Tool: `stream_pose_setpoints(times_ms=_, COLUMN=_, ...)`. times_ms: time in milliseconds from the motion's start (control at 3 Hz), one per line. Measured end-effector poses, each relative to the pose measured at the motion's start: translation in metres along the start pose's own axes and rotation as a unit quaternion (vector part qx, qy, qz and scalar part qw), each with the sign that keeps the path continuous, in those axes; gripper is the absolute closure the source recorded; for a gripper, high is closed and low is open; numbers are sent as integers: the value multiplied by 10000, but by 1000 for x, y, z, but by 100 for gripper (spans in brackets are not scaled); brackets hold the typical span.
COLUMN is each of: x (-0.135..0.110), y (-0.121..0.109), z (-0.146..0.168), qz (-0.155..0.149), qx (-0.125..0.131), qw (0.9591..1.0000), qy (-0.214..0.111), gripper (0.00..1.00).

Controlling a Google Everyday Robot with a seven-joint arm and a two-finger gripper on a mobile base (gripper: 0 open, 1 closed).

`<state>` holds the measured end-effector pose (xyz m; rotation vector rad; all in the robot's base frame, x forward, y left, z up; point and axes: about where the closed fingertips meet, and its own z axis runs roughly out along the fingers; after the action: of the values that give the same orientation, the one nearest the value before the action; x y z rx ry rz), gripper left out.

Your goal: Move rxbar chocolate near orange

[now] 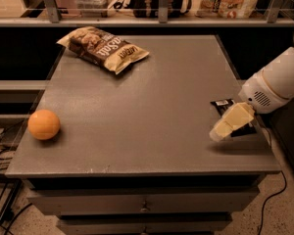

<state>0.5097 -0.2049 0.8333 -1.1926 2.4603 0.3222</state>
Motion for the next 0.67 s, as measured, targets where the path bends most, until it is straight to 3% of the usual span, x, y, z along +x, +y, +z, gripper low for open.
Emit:
stream_pose_setpoints(times_ms=333, x=10, y=3, z=15, qz=197, qx=-128, qw=9997, qy=103, gripper=9)
stream_pose_setpoints(times_ms=667, x=17, y=2, z=18, qz=320, qx=-150, qw=9992, qy=171, gripper=27)
